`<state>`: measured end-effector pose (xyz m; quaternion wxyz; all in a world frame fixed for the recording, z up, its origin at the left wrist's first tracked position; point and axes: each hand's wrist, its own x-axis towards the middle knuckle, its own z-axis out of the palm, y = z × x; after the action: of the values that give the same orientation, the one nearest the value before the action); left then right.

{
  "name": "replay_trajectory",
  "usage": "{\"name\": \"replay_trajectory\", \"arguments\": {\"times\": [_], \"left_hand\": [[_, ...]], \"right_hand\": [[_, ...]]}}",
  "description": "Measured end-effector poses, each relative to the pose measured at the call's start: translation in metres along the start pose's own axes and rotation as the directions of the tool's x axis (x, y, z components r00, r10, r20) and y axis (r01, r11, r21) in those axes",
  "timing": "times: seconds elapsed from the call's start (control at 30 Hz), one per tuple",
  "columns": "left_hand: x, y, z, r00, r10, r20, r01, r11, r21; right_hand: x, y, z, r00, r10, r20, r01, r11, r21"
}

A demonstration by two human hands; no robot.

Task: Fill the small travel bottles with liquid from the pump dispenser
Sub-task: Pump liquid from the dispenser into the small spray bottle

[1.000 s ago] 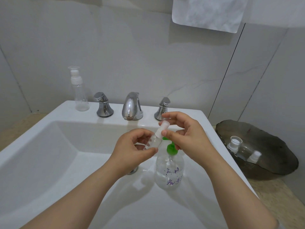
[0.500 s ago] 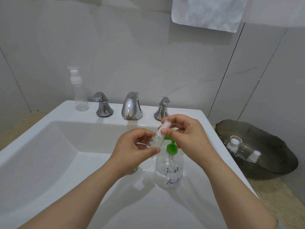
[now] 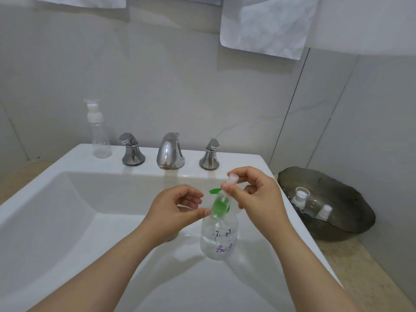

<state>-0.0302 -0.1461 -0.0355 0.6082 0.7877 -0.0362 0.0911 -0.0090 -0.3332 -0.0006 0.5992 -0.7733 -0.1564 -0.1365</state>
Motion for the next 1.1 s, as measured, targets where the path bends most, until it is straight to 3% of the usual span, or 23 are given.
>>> {"name": "replay_trajectory", "arguments": {"times": [0.3,0.6,0.77,1.1], "left_hand": [[-0.003,-0.006,-0.001,0.997,-0.015,0.082,0.007,0.995,0.096],[-0.005,-0.01,-0.001,0.993,-0.021,0.12,-0.001,0.982,0.188],[-0.004,-0.012,-0.002,0.994,-0.021,0.106,0.0,0.982,0.191],[-0.001,-0.015,0.001,0.993,-0.031,0.111,0.01,0.983,0.181]], "right_hand": [[0.005,-0.016,-0.08,0.96,-0.029,-0.278,-0.012,0.989,-0.144],[-0.015,-0.012,-0.163,0.819,-0.118,-0.561,-0.149,0.901,-0.408],[-0.018,0.001,-0.178,0.815,-0.125,-0.566,-0.237,0.82,-0.522],[-0.017,0.065,-0.18,0.85,0.127,-0.512,-0.442,0.701,-0.56]]}}
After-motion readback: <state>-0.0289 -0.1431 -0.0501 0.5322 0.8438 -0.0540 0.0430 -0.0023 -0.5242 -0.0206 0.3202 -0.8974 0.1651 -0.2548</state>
